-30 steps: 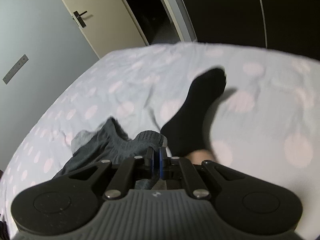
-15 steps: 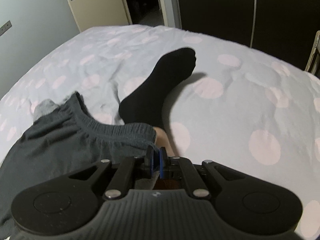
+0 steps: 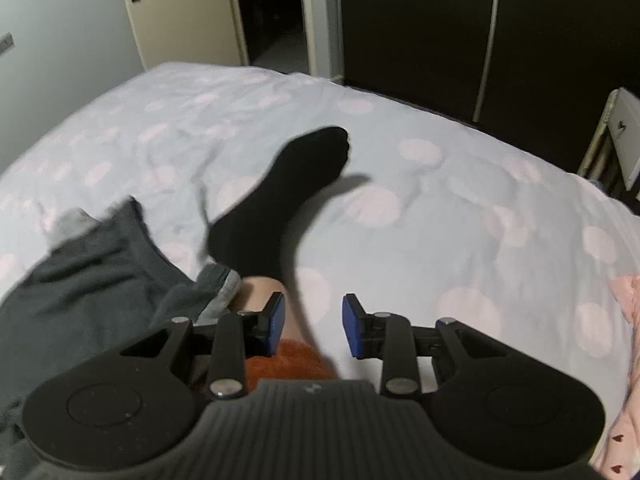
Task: Fold clothes
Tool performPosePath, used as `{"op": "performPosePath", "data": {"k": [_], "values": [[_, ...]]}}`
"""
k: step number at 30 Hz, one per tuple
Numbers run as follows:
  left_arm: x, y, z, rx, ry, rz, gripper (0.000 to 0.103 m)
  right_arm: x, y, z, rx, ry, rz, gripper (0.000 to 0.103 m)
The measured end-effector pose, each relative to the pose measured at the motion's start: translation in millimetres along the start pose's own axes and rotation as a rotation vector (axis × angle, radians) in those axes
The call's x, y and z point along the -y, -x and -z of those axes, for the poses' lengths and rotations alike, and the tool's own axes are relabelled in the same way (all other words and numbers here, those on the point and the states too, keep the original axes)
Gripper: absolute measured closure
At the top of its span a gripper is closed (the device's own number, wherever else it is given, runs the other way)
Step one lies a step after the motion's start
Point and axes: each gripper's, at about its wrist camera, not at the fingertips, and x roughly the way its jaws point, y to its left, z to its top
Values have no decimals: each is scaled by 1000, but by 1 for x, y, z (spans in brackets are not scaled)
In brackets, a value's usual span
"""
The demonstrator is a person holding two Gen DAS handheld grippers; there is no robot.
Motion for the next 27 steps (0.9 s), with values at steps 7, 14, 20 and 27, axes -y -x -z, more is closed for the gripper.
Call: {"op": "performPosePath", "data": {"k": [7,14,20,27], "values": [[-19,-34,-66,74,199,65,67,-51,17,22,47,65,-246,68],[-40,-104,-106,51,453,191,67,-117,0,62,122,103,-378,68],[-55,-172,-126,-1,608,269,75,-153,-25,95,190,202,-365,68],[-86,-207,-151,-5,617,162,83,-179,-22,99,252,341,-368,68]]}}
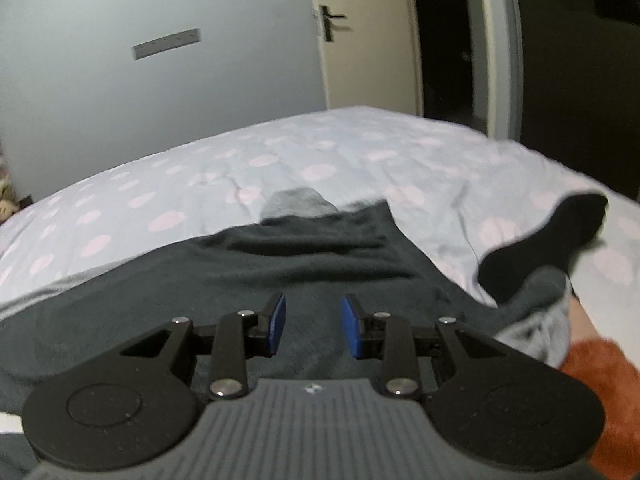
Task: Fold clothes
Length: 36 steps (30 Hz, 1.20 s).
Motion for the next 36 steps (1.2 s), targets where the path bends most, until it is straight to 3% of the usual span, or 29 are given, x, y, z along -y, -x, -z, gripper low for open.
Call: {"op": "performPosePath", "data": {"k": [2,6,10,19,25,30,36], "values": [[-7,-2,-14,22,-10,-79,83,-6,1,1,5,38,-9,68],[-27,5,-43,100,65,-184,86,-9,-1,3,-17,61,-13,68],[-19,22,-50,148,45,-219,86,-5,-4,2,-33,44,-2,68],[20,105,13,151,-197,-87,86,10,11,-5,-18,8,3,68],[36,170,75,130,-398,-7,82,37,46,-41,-44,-2,-68,65],[37,196,134,54,-555,33,79,44,72,-71,-70,299,-98,63],[40,202,210,-75,-767,40,71,41,65,-68,-171,858,-92,58]]}}
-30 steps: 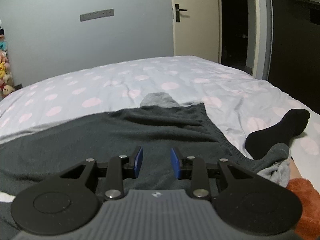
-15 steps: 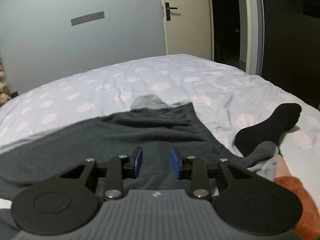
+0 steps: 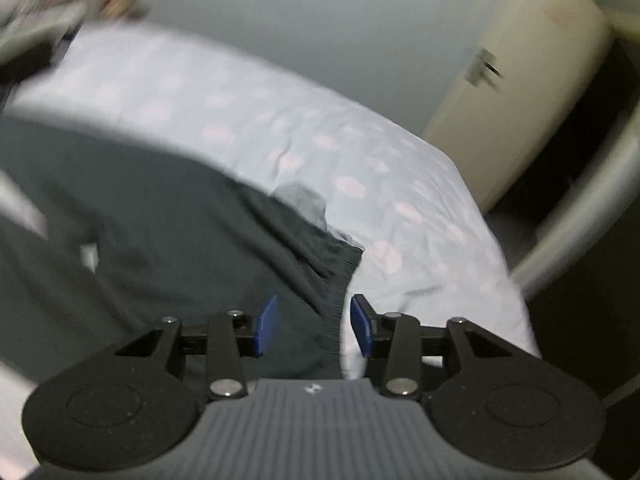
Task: Fold clothes
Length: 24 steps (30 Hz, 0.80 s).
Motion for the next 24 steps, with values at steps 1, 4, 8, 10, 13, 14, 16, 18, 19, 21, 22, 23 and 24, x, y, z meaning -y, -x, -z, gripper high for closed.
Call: {"op": "performPosePath", "data": {"k": [1,4,8,10,13,14,16,18,19,21,22,23,24], "values": [[8,-1,8,-19,-30,5,70,-3,-4,2,-25,102,-14,56],[25,-5,26,-56,-107,-5,65,-14,-23,16,-141,391,-83,52],[41,-10,43,-92,-176,5,51,-28,-44,38,-250,672,-114,41],[50,-14,48,-105,-223,-19,48,-34,-54,47,-268,750,-111,39],[60,-26,54,-119,-283,-65,47,-41,-68,55,-289,776,-131,42],[60,-30,55,-126,-284,-75,47,-43,-71,58,-288,772,-137,44],[61,-36,58,-138,-278,-79,47,-47,-75,63,-285,759,-148,62],[65,-40,60,-132,-283,-87,47,-48,-76,66,-292,736,-150,71],[64,-42,60,-131,-281,-89,47,-49,-77,67,-296,723,-151,80],[63,-45,59,-131,-251,-93,54,-50,-75,69,-302,706,-131,89],[62,-44,59,-128,-228,-81,61,-50,-73,70,-298,699,-119,93],[60,-43,58,-124,-204,-71,77,-49,-69,71,-290,686,-107,94],[58,-43,59,-117,-179,-78,87,-48,-65,71,-282,668,-95,94]]}}
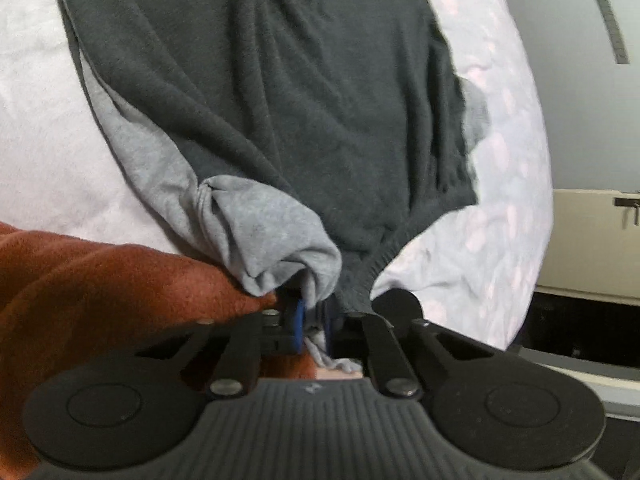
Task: Fold clothes
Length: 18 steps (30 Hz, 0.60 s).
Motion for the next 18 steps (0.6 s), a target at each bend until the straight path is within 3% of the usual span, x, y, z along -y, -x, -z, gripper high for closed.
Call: {"op": "performPosePath", "data": {"k": [2,11,18], "values": [[-5,2,2,11,52,-39,98,1,8,4,10,-39,27,95],[-74,59,5,173,402,-91,98,34,51,22,92,-250,164,96],[-132,80,-36,210,498,-159,98,79,59,5,146,-383,268,96]]}}
